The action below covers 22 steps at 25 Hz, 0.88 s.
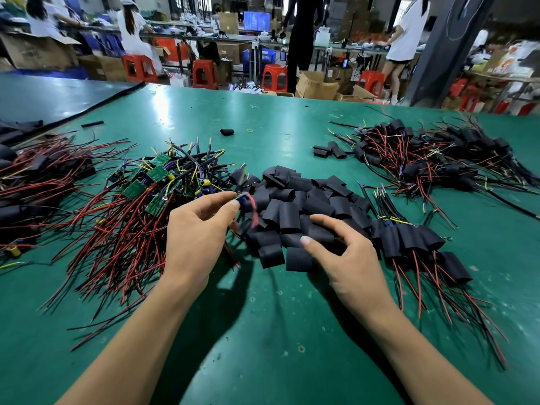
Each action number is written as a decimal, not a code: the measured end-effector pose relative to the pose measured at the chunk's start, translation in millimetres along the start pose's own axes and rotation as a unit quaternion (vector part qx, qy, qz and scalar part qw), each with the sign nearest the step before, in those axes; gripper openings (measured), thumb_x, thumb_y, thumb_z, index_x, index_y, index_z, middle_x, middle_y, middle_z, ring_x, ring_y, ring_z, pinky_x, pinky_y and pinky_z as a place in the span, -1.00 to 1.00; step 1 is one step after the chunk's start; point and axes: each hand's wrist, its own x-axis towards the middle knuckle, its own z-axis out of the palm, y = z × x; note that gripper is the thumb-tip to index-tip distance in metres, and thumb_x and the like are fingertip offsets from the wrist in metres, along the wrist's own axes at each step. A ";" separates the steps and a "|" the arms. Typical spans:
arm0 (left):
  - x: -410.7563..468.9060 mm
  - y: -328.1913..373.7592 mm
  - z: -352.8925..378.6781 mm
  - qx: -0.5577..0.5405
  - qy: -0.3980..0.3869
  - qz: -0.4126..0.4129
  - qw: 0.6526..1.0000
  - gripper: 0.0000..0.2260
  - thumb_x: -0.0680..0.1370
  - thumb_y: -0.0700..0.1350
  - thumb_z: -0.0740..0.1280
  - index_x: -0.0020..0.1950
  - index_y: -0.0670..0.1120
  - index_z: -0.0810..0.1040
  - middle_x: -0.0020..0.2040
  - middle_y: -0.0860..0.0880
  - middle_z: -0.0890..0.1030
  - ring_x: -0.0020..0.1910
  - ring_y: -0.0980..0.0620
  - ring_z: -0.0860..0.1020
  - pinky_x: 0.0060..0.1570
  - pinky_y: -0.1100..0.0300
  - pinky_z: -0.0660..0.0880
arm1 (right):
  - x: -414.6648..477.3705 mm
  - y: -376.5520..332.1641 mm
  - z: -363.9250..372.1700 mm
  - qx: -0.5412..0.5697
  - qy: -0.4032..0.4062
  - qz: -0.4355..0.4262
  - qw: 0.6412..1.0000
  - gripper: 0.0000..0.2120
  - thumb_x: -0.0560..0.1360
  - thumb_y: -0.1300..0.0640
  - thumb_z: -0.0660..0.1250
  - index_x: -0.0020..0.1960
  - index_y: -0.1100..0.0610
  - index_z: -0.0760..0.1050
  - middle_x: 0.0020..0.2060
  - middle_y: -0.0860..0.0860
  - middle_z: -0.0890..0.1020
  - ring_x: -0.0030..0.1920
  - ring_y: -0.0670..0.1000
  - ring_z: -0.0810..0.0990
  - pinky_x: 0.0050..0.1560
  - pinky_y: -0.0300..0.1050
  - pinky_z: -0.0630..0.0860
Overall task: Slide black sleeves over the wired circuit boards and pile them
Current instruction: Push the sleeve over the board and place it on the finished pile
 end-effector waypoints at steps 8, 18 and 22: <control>-15.9 -5.7 5.4 0.329 -0.118 0.131 0.928 -0.79 0.46 -0.23 0.42 0.05 -0.04 0.71 -0.11 0.02 0.72 -0.10 0.05 0.67 0.05 0.09 0.58 | -8.3 -3.6 6.6 -0.097 -0.062 -0.073 0.991 -0.53 0.34 0.00 0.62 0.21 0.00 0.61 0.05 -0.15 0.62 0.11 -0.23 0.56 0.12 -0.45 0.39; -15.2 -6.5 2.2 0.365 -0.156 0.165 0.903 -0.63 0.49 -0.31 0.34 0.26 -0.05 0.61 0.13 -0.07 0.67 0.14 -0.06 0.59 0.17 0.12 0.48 | -12.7 -6.5 10.9 -0.163 -0.114 -0.144 0.969 -0.57 0.38 0.28 0.45 0.23 0.06 0.58 0.06 -0.14 0.58 0.10 -0.22 0.53 0.18 -0.45 0.34; -13.4 -5.6 3.7 0.305 -0.116 0.164 0.931 -0.71 0.51 -0.33 0.35 0.18 -0.11 0.64 0.08 -0.01 0.67 0.06 0.00 0.62 0.18 0.11 0.52 | -6.6 -13.5 4.6 0.021 -0.056 -0.014 0.998 -0.62 0.37 0.35 0.49 0.08 -0.02 0.65 -0.09 -0.11 0.70 -0.09 -0.13 0.64 0.00 -0.29 0.53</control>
